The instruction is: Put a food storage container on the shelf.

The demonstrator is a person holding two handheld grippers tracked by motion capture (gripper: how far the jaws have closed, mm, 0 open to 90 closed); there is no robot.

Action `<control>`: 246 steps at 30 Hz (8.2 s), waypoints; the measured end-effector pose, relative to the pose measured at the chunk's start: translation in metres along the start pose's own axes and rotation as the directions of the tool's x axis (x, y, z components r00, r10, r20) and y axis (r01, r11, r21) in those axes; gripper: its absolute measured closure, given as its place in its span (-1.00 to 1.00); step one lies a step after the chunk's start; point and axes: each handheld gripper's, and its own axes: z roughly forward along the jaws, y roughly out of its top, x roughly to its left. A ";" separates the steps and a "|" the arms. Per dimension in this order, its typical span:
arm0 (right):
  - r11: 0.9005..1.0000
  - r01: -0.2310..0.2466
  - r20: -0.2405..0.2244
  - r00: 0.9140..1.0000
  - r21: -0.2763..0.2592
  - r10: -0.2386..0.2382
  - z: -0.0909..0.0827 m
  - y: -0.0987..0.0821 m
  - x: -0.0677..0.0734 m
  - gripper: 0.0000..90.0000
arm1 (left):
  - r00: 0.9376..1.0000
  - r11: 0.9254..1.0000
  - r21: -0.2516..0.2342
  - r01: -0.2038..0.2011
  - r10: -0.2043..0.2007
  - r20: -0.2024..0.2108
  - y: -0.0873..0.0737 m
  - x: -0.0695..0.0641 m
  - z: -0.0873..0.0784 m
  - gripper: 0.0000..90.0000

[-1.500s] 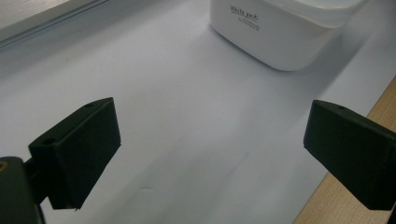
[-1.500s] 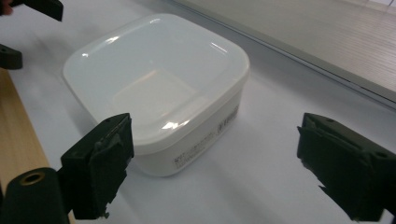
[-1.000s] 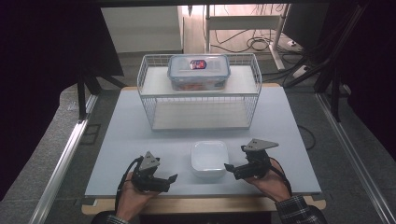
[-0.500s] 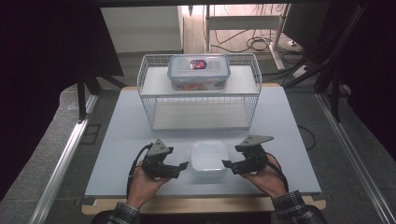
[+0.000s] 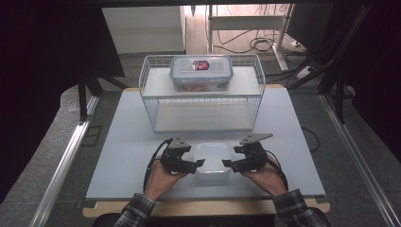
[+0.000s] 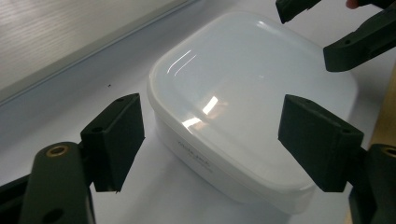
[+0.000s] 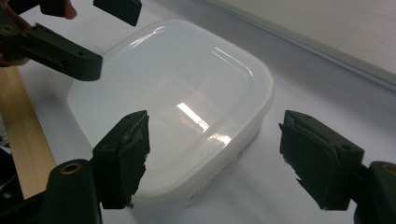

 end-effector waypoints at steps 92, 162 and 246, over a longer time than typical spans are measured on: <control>0.948 -0.046 -0.008 0.999 -0.315 0.046 -0.071 0.113 0.010 0.74 | 0.992 0.938 -0.328 0.111 -0.122 -0.014 0.093 0.025 -0.110 0.73; 0.914 -0.042 0.060 0.996 -0.403 0.073 -0.091 0.248 -0.027 0.54 | 0.987 0.915 -0.397 0.070 -0.121 -0.104 0.215 0.075 -0.136 0.47; 0.951 0.058 0.153 0.988 -0.303 -0.012 -0.068 0.245 -0.022 -0.85 | 0.988 0.963 -0.269 -0.004 -0.037 -0.149 0.208 0.063 -0.117 -0.80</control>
